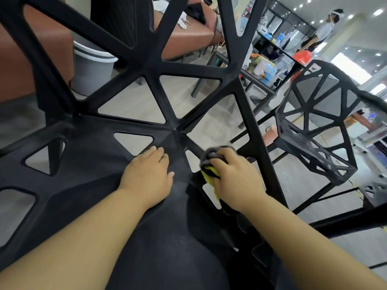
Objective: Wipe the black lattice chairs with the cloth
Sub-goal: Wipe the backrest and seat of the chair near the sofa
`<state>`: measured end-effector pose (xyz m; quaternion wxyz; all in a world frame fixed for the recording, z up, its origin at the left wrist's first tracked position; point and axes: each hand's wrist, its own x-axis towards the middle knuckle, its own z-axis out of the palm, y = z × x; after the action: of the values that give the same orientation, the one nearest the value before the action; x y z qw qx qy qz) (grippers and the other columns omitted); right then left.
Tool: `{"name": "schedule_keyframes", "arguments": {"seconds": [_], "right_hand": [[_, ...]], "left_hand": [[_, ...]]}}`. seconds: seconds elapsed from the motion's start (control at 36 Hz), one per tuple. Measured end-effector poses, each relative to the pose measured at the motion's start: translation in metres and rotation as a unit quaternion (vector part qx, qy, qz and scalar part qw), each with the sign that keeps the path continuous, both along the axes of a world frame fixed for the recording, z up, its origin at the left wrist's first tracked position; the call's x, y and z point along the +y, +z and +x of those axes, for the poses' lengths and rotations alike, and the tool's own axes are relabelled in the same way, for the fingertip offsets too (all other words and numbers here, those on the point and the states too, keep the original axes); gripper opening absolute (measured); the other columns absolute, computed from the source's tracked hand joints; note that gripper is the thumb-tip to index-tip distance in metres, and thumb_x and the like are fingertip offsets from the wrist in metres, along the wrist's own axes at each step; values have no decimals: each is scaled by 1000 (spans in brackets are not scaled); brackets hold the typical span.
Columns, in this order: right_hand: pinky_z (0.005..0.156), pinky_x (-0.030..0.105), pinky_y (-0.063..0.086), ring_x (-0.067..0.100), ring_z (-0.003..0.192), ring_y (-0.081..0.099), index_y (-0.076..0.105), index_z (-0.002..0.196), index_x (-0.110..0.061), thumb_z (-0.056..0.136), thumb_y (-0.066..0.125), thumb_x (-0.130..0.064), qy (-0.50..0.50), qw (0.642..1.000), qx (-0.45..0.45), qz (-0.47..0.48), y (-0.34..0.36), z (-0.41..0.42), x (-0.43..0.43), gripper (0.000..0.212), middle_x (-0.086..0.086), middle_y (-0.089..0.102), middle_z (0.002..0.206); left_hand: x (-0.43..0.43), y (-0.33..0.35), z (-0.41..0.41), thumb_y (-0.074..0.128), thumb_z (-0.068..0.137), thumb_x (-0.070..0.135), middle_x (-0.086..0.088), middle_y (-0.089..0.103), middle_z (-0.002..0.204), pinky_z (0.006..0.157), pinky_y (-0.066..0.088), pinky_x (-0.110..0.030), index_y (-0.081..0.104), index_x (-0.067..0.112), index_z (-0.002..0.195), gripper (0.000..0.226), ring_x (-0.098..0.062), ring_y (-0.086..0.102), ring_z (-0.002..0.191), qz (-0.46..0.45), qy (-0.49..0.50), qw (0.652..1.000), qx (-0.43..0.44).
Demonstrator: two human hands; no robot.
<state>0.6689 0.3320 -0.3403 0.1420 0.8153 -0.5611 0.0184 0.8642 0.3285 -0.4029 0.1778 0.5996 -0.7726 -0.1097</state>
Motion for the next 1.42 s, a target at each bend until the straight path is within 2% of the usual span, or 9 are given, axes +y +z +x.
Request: {"name": "schedule_keyframes", "arguments": {"seconds": [0.19, 0.36, 0.67, 0.78, 0.89, 1.06, 1.11, 1.19, 1.42], "right_hand": [[71, 31, 32, 30, 102, 51, 51, 129, -15, 93, 47, -26, 0, 998, 64, 13, -1, 55, -66, 38, 8, 43, 127], [65, 32, 34, 27, 83, 46, 56, 123, -15, 91, 48, -23, -28, 997, 50, 52, 1, 56, -74, 34, 7, 44, 120], [77, 33, 46, 27, 97, 56, 60, 121, -27, 86, 53, -26, 11, 987, 34, 155, 14, 12, 15, 35, -4, 45, 119], [77, 33, 48, 26, 96, 58, 60, 125, -28, 88, 57, -28, 16, 992, -13, 127, 5, 8, 33, 37, -9, 47, 123], [72, 32, 44, 28, 99, 54, 54, 129, -28, 91, 50, -33, 18, 992, 69, 103, 11, 12, 29, 39, -3, 43, 126], [56, 36, 43, 36, 81, 55, 67, 107, -13, 80, 72, -26, -46, 989, 97, -98, 50, -8, 8, 30, 12, 54, 115], [65, 41, 48, 38, 93, 53, 64, 116, -17, 86, 66, -28, -90, 985, 71, -126, 70, -19, -1, 32, 9, 49, 124], [76, 43, 48, 38, 102, 50, 62, 124, -23, 89, 59, -21, -106, 988, 27, -107, 77, -29, -5, 35, 5, 43, 132], [63, 36, 49, 38, 84, 59, 72, 100, -11, 73, 72, -11, -90, 993, -45, -64, 35, -44, 52, 26, 12, 54, 114]], "left_hand": [[-2, -5, 1, 31, 98, 43, 2, 18, 156, 115, 11, -26, 26, 16, 147, 56, -13, 11, 144, 0, -2, 1000, -4], [-2, -3, 5, 37, 97, 40, 8, 22, 154, 113, 17, -24, 32, 20, 145, 52, -7, 13, 143, 2, 11, 999, 35], [-2, 1, 4, 38, 97, 38, 7, 27, 153, 112, 19, -26, 37, 20, 143, 49, -9, 17, 142, 9, 21, 999, 25], [0, 2, 4, 38, 98, 37, 7, 27, 152, 111, 20, -26, 38, 20, 142, 48, -11, 19, 141, 13, 20, 999, 31], [2, 2, 4, 40, 98, 35, 5, 31, 150, 109, 25, -28, 44, 18, 138, 44, -12, 23, 140, 16, 21, 999, 42], [7, 4, 3, 45, 96, 31, 5, 44, 136, 94, 41, -34, 58, 15, 124, 35, -17, 40, 124, 0, 16, 999, 43], [8, 6, 2, 45, 95, 30, 6, 48, 130, 91, 44, -34, 58, 16, 123, 33, -16, 43, 121, -11, -3, 999, 44], [14, 12, -3, 48, 94, 33, 9, 52, 126, 88, 44, -34, 54, 21, 129, 37, -16, 47, 117, -40, -40, 997, 52], [24, 17, -16, 42, 92, 53, 13, 40, 141, 102, 38, -31, 50, 25, 133, 51, -11, 36, 130, 27, -128, 991, -9]]}}
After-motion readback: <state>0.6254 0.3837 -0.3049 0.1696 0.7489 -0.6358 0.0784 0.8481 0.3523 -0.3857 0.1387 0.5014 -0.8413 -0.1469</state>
